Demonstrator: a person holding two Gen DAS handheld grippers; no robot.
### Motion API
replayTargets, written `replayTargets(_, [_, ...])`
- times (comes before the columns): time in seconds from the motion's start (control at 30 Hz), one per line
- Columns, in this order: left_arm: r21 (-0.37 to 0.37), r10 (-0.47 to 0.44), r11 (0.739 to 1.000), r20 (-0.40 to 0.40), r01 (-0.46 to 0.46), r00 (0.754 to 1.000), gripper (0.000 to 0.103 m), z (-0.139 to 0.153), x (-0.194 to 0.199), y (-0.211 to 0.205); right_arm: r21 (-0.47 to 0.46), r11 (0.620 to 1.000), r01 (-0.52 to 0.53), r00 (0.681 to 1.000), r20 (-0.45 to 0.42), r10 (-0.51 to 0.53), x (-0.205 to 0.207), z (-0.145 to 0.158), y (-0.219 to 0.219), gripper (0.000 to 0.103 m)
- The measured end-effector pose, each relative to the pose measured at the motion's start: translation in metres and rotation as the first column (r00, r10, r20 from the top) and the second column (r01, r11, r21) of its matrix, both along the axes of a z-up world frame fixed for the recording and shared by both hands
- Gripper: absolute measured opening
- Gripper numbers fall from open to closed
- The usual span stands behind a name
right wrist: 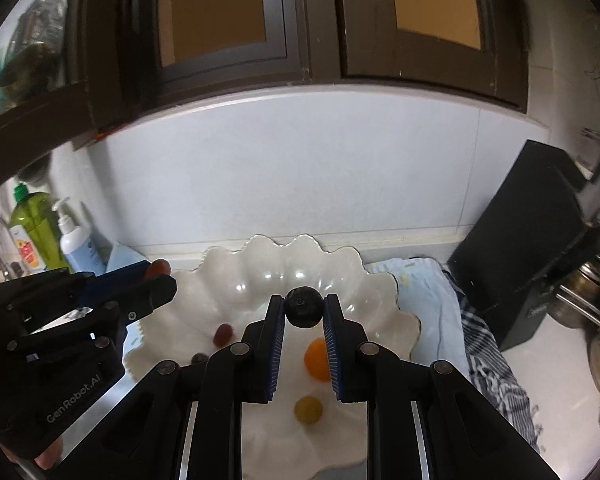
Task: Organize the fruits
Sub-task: 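Carry the plum with the right gripper while the left carries the date over the bowl, then open the right gripper to drop the plum while the left drops the date into the bowl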
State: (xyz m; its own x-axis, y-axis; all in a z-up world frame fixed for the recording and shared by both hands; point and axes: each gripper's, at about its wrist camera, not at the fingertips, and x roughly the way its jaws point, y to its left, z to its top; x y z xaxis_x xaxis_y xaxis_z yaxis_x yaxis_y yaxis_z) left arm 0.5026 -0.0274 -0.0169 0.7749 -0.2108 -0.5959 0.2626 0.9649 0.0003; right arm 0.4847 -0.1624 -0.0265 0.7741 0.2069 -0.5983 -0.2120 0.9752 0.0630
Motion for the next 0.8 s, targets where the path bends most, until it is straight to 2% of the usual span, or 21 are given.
replayTargets(0.2, [-0.039,-0.003,0.999,-0.109,-0.001,0.994,0.018,-0.017,0.044,-0.001,0.0,1.0,0.005,0.996,-0.086,-0.005,0.042,-0.017,-0.004,0.021])
replayTargets(0.37, [-0.033,0.002,0.999,-0.182,-0.008,0.983,0.018,-0.033,0.071,-0.003,-0.01,1.0,0.0,0.988,-0.152,-0.002,0.067,-0.032,-0.004,0.021])
replayTargets(0.6, [-0.01,0.013,1.0,-0.251,-0.016,0.968,0.018,-0.054,0.104,-0.012,-0.015,1.0,-0.011,0.966,-0.258,0.006,0.095,-0.056,-0.006,0.021])
replayTargets(0.8, [0.015,0.03,1.0,-0.293,-0.027,0.956,0.02,-0.068,0.121,-0.015,-0.032,0.999,0.002,0.957,-0.288,-0.011,0.108,-0.065,-0.009,0.021])
